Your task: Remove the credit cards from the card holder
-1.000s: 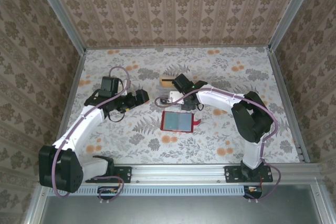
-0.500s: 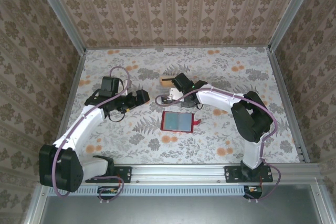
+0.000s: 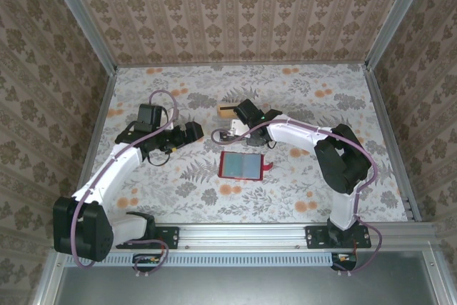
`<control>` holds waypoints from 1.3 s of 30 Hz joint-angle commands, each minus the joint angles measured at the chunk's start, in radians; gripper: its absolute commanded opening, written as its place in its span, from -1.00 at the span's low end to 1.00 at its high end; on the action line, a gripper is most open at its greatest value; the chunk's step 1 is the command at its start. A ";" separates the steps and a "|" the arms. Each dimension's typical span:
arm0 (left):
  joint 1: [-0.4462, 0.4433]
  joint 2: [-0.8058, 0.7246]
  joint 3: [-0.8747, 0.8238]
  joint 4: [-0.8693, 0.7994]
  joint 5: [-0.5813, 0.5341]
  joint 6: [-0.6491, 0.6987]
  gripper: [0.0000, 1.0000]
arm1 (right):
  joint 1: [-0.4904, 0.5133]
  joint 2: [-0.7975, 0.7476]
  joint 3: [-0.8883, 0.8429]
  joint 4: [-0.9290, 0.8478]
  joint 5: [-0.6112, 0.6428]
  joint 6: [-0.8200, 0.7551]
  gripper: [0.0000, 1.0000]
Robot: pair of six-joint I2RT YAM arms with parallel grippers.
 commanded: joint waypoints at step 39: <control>-0.269 0.120 -0.022 0.128 -0.081 -0.162 0.03 | -0.049 -0.463 -0.296 0.020 -0.287 1.021 -0.94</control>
